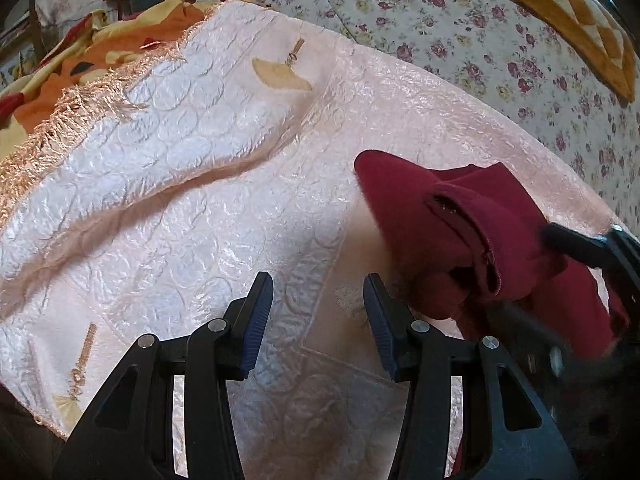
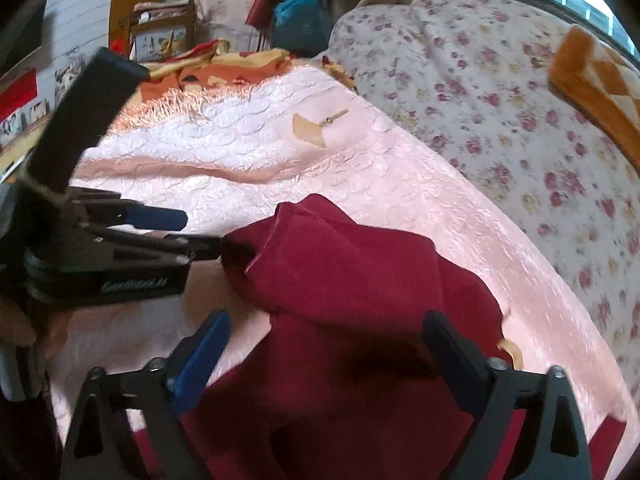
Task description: Fold small clothes
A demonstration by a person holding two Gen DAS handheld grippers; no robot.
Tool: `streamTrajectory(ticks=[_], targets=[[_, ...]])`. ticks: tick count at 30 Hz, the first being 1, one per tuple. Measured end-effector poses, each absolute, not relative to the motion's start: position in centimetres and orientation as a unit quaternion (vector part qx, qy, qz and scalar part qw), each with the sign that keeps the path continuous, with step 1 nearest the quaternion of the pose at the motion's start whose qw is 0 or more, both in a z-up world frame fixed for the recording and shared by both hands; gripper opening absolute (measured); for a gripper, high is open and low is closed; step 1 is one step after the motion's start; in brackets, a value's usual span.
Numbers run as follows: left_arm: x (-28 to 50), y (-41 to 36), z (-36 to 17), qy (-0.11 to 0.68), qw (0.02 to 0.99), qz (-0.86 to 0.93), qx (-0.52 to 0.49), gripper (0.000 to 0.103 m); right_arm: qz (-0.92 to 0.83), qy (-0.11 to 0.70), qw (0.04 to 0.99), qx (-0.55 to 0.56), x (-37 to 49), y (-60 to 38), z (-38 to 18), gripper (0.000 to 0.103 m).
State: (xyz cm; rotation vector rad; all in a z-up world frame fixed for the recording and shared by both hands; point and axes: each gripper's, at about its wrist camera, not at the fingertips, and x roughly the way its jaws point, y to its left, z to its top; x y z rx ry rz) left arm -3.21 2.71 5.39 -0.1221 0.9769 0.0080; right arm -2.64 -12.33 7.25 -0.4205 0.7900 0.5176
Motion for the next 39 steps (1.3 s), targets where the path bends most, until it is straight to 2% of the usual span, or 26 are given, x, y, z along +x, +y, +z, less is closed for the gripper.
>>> streamTrajectory(ticks=[1, 2, 3, 4, 10, 13, 18, 23, 32, 33, 34, 35, 36, 39], targets=[[-3.1, 2.6, 5.3, 0.470, 0.881, 0.003, -0.057, 0.046, 0.251, 0.387, 0.866, -0.193, -1.8, -12.3, 6.9, 0.066], [-3.1, 2.5, 5.2, 0.471, 0.880, 0.002, -0.056, 0.047, 0.258, 0.393, 0.864, -0.181, -1.3, -12.5, 6.8, 0.059], [-3.1, 2.5, 5.1, 0.472, 0.880, 0.000, -0.056, 0.046, 0.275, 0.405, 0.860, -0.142, -0.6, -13.2, 6.8, 0.047], [-3.1, 2.5, 5.1, 0.472, 0.880, -0.001, -0.055, 0.046, 0.286, 0.409, 0.860, -0.106, -0.2, -14.0, 6.8, 0.040], [-3.1, 1.7, 4.9, 0.471, 0.881, -0.005, -0.050, 0.046, 0.291, 0.395, 0.871, 0.017, -0.5, -17.6, 7.7, 0.018], [-3.4, 1.3, 5.2, 0.466, 0.884, -0.008, -0.046, 0.046, 0.291, 0.388, 0.871, 0.080, -0.8, -19.4, 8.4, 0.013], [-3.8, 0.8, 5.9, 0.459, 0.887, -0.009, -0.042, 0.046, 0.253, 0.378, 0.883, 0.111, -1.2, -21.9, 9.4, 0.009], [-4.0, 0.6, 6.2, 0.456, 0.889, -0.008, -0.042, 0.046, 0.197, 0.352, 0.897, 0.178, -2.8, -27.5, 10.5, 0.008], [-4.0, -0.5, 6.9, 0.450, 0.893, -0.016, -0.032, 0.047, 0.099, 0.416, 0.865, 0.263, -2.7, -35.8, 5.4, 0.010], [-4.0, -0.5, 6.9, 0.450, 0.892, -0.017, -0.032, 0.047, 0.096, 0.418, 0.859, 0.279, -2.7, -36.4, 4.9, 0.016], [-3.9, -0.4, 6.8, 0.451, 0.892, -0.017, -0.033, 0.047, 0.098, 0.419, 0.854, 0.293, -2.7, -36.9, 4.6, 0.032], [-3.8, -0.3, 6.7, 0.452, 0.891, -0.017, -0.035, 0.047, 0.104, 0.417, 0.849, 0.307, -2.8, -37.1, 4.3, 0.042], [-3.6, -0.3, 6.6, 0.454, 0.890, -0.017, -0.036, 0.047, 0.111, 0.417, 0.845, 0.316, -2.7, -37.3, 4.1, 0.057], [-3.2, -0.3, 6.3, 0.458, 0.888, -0.015, -0.040, 0.047, 0.115, 0.441, 0.837, 0.303, -1.4, -36.6, 3.6, 0.059]])
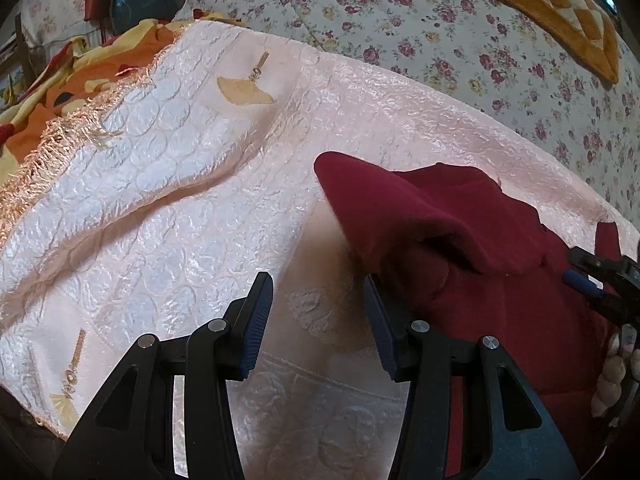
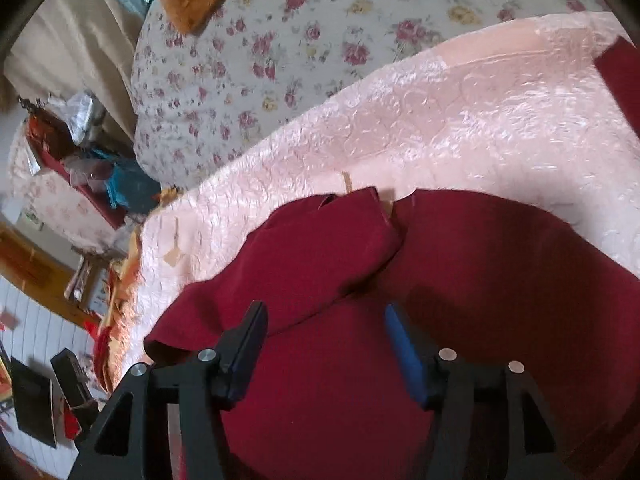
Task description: Fold small clothes
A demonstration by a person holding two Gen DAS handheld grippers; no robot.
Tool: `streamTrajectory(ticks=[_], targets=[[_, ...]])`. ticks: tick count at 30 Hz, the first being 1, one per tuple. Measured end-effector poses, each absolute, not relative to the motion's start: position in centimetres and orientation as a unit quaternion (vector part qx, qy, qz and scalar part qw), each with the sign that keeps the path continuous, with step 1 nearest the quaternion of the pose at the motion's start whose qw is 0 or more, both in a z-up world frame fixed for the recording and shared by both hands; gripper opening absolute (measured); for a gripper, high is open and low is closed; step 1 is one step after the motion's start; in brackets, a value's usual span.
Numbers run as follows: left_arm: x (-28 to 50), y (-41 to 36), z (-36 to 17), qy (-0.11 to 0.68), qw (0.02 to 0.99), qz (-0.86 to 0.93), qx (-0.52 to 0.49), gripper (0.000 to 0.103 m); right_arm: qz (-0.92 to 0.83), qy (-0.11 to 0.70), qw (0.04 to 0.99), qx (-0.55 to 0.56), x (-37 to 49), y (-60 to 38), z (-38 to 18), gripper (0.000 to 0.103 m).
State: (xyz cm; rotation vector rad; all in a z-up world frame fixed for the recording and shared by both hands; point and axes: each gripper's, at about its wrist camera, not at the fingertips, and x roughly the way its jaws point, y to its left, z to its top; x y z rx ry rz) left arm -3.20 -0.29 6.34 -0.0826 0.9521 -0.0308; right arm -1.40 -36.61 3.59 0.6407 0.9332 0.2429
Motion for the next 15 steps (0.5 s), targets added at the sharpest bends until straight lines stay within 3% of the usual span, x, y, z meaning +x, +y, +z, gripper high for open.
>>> streamTrajectory(ticks=[5, 8, 10, 15], targets=[[-3.1, -0.4, 6.1, 0.460, 0.887, -0.014, -0.034, 0.047, 0.137, 0.460, 0.818, 0.316, 1.8, -35.0, 2.4, 0.054], [-2.9, -0.3, 6.0, 0.462, 0.886, -0.014, -0.036, 0.047, 0.133, 0.465, 0.815, 0.319, 3.5, -34.2, 1.6, 0.039], [-3.0, -0.2, 6.0, 0.462, 0.886, -0.014, -0.035, 0.047, 0.128, 0.454, 0.818, 0.329, 3.9, -34.3, 1.2, 0.019], [-3.1, 0.0, 6.3, 0.460, 0.887, -0.012, -0.036, 0.047, 0.118, 0.400, 0.845, 0.336, 2.2, -35.7, 3.3, 0.003]])
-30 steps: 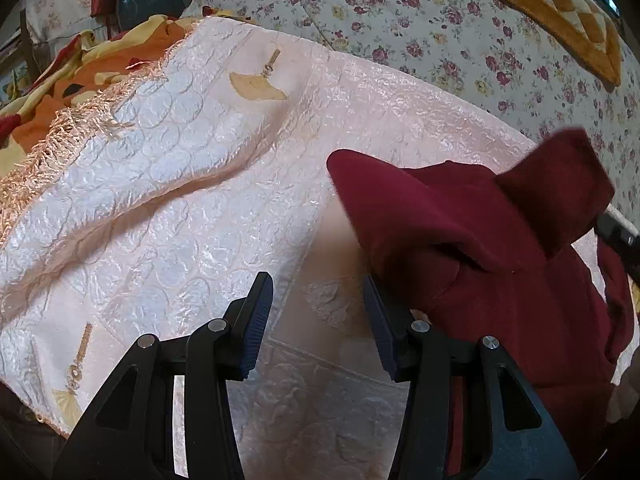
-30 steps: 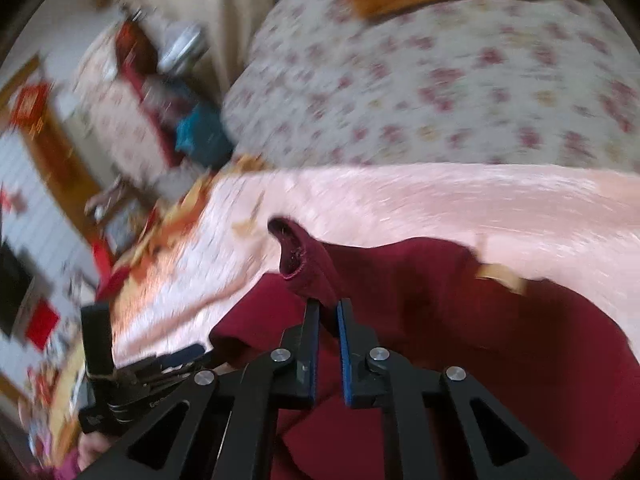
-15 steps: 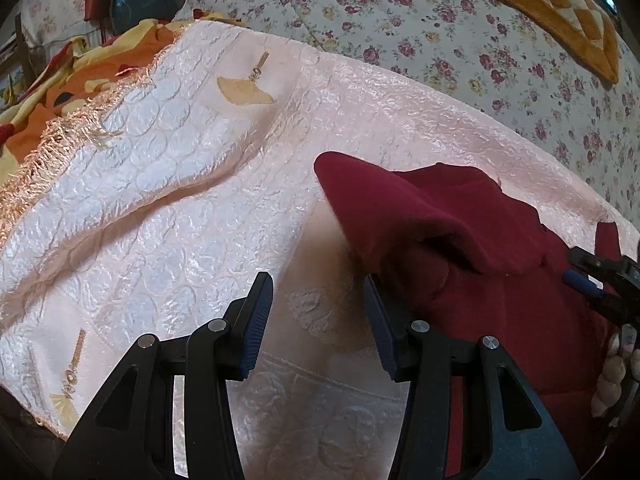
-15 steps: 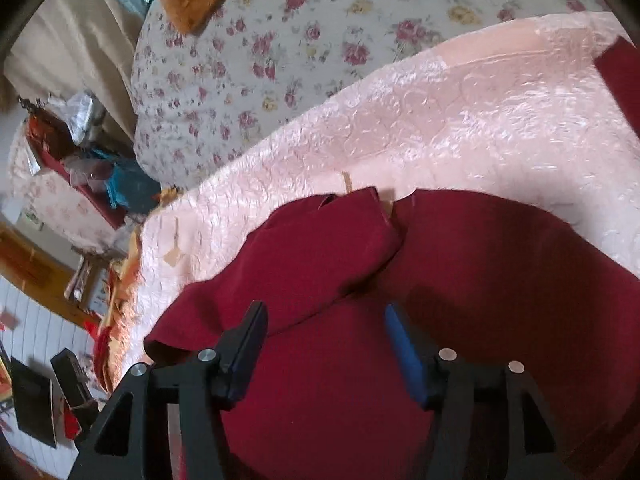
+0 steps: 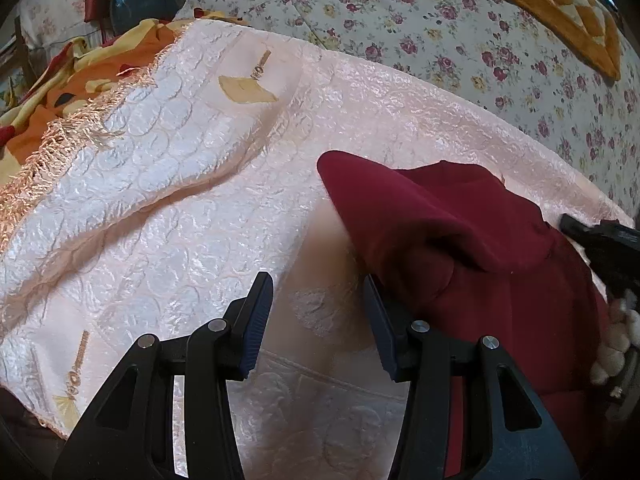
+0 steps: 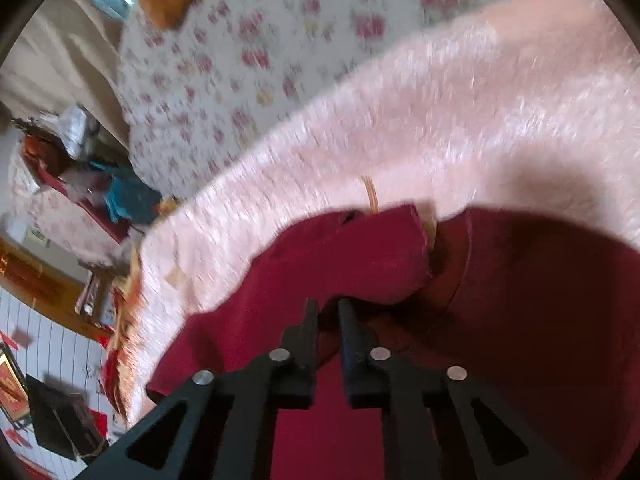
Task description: Fold small clothes
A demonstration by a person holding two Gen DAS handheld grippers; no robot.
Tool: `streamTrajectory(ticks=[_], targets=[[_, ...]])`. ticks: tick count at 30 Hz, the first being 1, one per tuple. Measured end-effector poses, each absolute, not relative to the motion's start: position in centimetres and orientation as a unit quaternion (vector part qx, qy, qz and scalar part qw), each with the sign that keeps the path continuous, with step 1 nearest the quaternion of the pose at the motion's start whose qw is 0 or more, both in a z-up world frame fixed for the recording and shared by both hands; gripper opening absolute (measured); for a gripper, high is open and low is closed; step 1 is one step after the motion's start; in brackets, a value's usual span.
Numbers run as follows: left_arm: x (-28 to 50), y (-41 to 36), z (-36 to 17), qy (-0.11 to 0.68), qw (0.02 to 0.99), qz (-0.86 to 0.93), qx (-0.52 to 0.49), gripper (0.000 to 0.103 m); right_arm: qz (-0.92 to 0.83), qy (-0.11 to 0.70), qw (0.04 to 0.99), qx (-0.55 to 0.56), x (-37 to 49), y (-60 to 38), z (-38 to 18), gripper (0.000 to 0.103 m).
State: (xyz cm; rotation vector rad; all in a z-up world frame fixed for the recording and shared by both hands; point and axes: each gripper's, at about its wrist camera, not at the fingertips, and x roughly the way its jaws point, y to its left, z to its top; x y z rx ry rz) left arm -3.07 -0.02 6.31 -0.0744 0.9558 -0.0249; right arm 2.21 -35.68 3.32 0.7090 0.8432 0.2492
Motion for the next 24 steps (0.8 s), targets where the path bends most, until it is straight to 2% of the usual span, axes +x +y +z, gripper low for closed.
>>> streamTrajectory(ticks=[4, 9, 14, 15, 17, 18, 19, 24], targets=[[-3.3, -0.1, 6.5, 0.457, 0.889, -0.011, -0.041, 0.047, 0.119, 0.362, 0.862, 0.334, 0.0, -37.3, 6.2, 0.002], [-3.8, -0.6, 6.6, 0.456, 0.889, -0.014, -0.043, 0.047, 0.112, 0.426, 0.834, 0.332, -0.3, -37.2, 4.6, 0.003], [-3.8, -0.5, 6.5, 0.460, 0.887, -0.017, -0.040, 0.047, 0.107, 0.442, 0.815, 0.358, 1.1, -37.0, 2.1, 0.005], [-3.8, -0.3, 6.6, 0.461, 0.886, -0.016, -0.042, 0.047, 0.106, 0.450, 0.810, 0.360, 1.6, -36.8, 1.7, 0.008], [-3.8, 0.1, 6.6, 0.461, 0.886, -0.017, -0.048, 0.047, 0.104, 0.458, 0.801, 0.371, 2.1, -36.9, 1.1, 0.020], [-3.7, 0.1, 6.7, 0.460, 0.887, -0.017, -0.049, 0.047, 0.102, 0.453, 0.800, 0.379, 2.0, -37.1, 0.9, 0.037], [-3.7, 0.1, 6.7, 0.459, 0.887, -0.016, -0.049, 0.047, 0.103, 0.444, 0.802, 0.385, 1.8, -37.3, 0.9, 0.042], [-3.5, -0.1, 6.6, 0.459, 0.886, -0.017, -0.055, 0.047, 0.095, 0.453, 0.799, 0.384, 1.9, -37.5, 0.8, 0.042]])
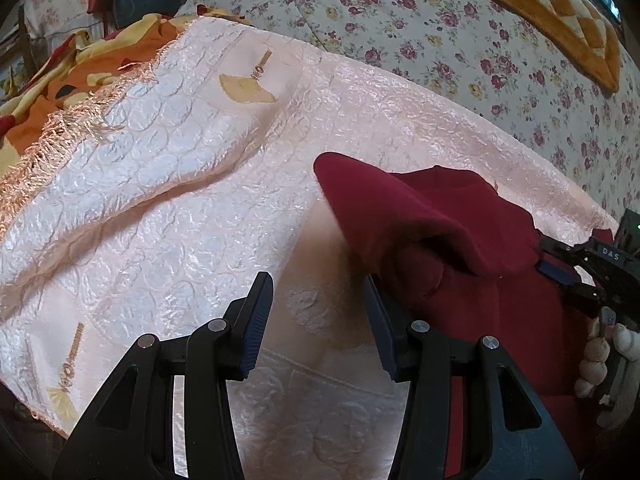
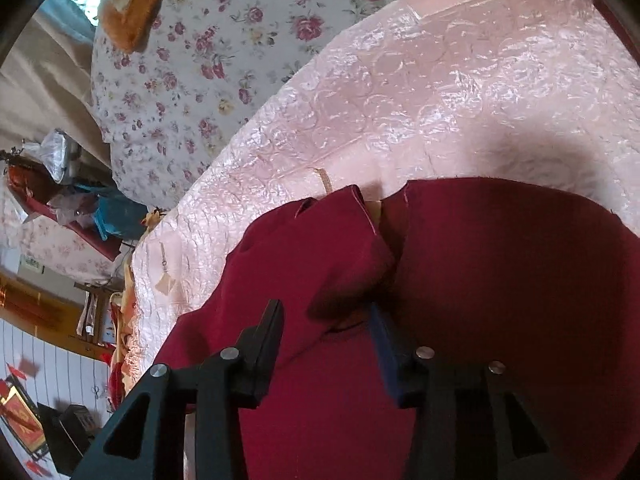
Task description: Fold small clothes
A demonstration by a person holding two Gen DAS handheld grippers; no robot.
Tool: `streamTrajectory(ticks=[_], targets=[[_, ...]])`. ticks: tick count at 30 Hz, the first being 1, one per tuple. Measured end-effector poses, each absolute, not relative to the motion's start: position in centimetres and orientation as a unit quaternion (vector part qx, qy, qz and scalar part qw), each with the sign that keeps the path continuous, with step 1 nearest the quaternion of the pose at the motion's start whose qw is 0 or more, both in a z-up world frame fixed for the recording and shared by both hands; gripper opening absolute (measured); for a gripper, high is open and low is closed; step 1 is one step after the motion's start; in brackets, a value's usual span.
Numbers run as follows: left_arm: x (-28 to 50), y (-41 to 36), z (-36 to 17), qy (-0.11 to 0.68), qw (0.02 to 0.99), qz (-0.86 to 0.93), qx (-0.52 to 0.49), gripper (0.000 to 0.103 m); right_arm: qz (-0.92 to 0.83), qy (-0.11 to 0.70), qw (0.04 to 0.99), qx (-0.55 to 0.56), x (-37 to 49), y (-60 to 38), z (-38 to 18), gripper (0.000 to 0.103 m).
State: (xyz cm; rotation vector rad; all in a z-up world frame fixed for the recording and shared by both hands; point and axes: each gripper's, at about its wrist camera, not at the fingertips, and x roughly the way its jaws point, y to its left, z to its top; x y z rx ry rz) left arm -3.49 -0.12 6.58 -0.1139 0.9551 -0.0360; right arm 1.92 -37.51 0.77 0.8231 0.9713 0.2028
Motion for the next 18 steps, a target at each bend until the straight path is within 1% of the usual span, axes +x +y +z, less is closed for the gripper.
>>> streamTrajectory(ticks=[7, 8, 9, 10, 12, 18], targets=[[-3.6, -0.3, 6.5, 0.462, 0.885, -0.017, -0.050, 0.047, 0.109, 0.457, 0.796, 0.382, 4.7, -36.4, -0.2, 0.042], [-3.7, -0.3, 6.6, 0.462, 0.885, -0.017, -0.050, 0.047, 0.106, 0.453, 0.798, 0.384, 4.8, -36.5, -0.2, 0.038], [-3.7, -0.2, 6.6, 0.462, 0.886, -0.016, -0.049, 0.047, 0.105, 0.445, 0.798, 0.392, 4.7, -36.7, -0.1, 0.027], [-3.8, -0.1, 6.7, 0.461, 0.886, -0.015, -0.049, 0.047, 0.106, 0.438, 0.798, 0.401, 4.6, -36.8, 0.0, 0.014], [-3.9, 0.1, 6.9, 0.458, 0.887, -0.012, -0.051, 0.047, 0.109, 0.411, 0.804, 0.416, 3.5, -37.5, 0.8, 0.009], [-4.5, 0.1, 7.7, 0.450, 0.891, -0.016, -0.058, 0.047, 0.120, 0.376, 0.836, 0.381, 0.2, -37.9, 4.7, 0.007]])
